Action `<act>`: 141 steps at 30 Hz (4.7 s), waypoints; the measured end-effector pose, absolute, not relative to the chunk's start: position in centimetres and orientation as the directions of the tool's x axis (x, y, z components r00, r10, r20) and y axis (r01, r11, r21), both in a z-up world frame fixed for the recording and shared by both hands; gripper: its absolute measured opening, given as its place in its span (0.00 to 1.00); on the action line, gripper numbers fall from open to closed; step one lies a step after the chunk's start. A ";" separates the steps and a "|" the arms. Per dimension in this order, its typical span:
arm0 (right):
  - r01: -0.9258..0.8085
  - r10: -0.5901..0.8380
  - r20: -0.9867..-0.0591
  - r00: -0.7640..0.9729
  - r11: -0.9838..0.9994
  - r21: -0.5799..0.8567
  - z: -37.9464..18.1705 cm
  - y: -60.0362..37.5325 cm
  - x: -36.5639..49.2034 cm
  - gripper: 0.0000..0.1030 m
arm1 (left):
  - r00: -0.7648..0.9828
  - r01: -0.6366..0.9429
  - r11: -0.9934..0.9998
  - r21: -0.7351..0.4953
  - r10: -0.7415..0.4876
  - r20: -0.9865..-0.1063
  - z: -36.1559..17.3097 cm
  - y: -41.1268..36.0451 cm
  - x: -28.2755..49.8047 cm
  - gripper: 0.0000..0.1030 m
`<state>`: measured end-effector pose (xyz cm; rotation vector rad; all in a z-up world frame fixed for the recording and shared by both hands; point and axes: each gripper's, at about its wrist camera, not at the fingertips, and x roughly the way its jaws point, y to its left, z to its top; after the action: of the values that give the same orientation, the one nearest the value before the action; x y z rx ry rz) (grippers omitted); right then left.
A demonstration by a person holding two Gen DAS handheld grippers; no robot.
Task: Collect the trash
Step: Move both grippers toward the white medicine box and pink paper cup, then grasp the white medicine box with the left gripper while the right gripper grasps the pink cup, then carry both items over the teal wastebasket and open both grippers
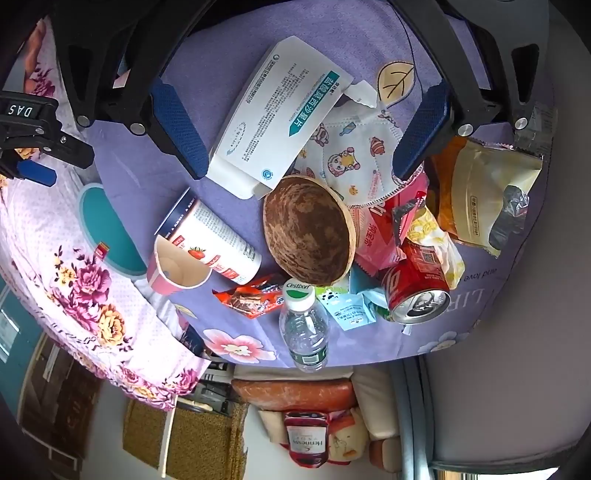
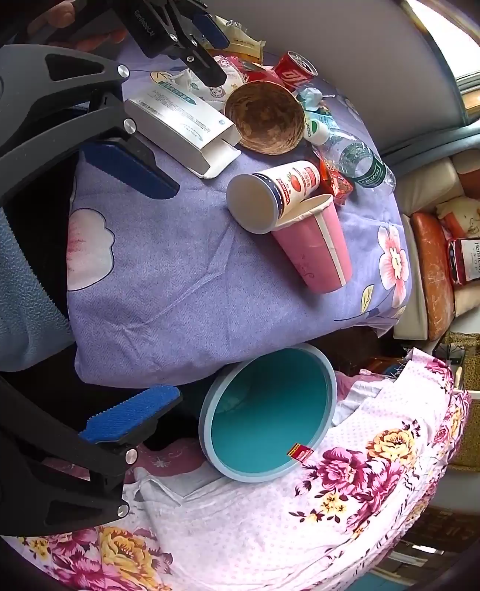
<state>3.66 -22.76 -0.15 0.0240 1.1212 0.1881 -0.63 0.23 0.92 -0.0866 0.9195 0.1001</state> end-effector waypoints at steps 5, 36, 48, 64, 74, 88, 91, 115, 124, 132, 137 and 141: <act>-0.136 0.159 -0.896 0.414 0.984 0.111 -0.4 -22.6 3.7 0.94 | 0.600 -0.132 0.991 -0.031 0.055 -0.798 0.8 0.6 -0.7 0.96; -0.133 0.154 -0.897 0.413 0.985 0.108 0.4 -22.8 4.3 0.94 | 0.588 -0.121 0.992 -0.030 0.047 -0.807 0.6 0.6 -0.9 0.96; -0.127 0.150 -0.900 0.410 0.986 0.106 0.4 -22.9 4.3 0.94 | 0.586 -0.114 0.993 -0.032 0.041 -0.809 0.6 0.7 -0.9 0.96; -0.111 0.146 -0.903 0.405 0.988 0.109 -0.2 -23.2 4.2 0.94 | 0.582 -0.099 0.994 -0.036 0.028 -0.813 0.7 0.3 -1.0 0.96; -0.094 0.160 -0.905 0.395 0.987 0.133 -1.0 -23.8 3.9 0.94 | 0.480 0.047 0.999 -0.013 -0.034 -0.877 -1.8 0.4 -1.4 0.96; -0.087 0.179 -0.920 0.348 0.984 0.158 -3.1 -24.3 4.7 0.94 | 0.325 0.243 0.969 0.043 -0.040 -0.945 -6.5 -1.9 1.8 0.96; -0.090 0.178 -0.922 0.343 0.984 0.157 -3.4 -24.2 4.8 0.94 | 0.341 0.254 0.966 0.055 -0.036 -0.939 -6.7 -2.6 1.8 0.93; -0.031 0.353 -0.880 0.318 0.931 0.363 -1.0 -21.6 17.8 0.94 | 0.557 0.077 0.986 -0.146 -0.164 -0.814 2.2 2.0 7.3 0.64; -0.006 0.512 -0.839 0.184 0.854 0.520 -5.7 -18.9 21.6 0.76 | 0.559 0.066 0.987 -0.148 -0.159 -0.813 2.0 3.3 7.6 0.64; -0.097 0.496 -0.822 0.281 0.866 0.490 -3.0 -18.5 20.8 0.58 | 0.568 0.086 0.986 -0.142 -0.166 -0.806 2.6 2.4 8.2 0.64; -0.096 0.479 -0.805 0.351 0.873 0.478 -0.9 -21.1 20.0 0.58 | 0.563 0.106 0.984 -0.143 -0.178 -0.807 3.1 1.3 9.0 0.64; -0.053 0.456 -0.791 0.408 0.877 0.478 0.2 -25.4 19.7 0.58 | 0.549 0.168 0.977 -0.133 -0.205 -0.810 3.8 -1.7 10.6 0.64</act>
<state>19.69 -25.38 0.19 0.4124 1.1113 0.3324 10.63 -1.65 3.78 -0.0411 0.9649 -0.2208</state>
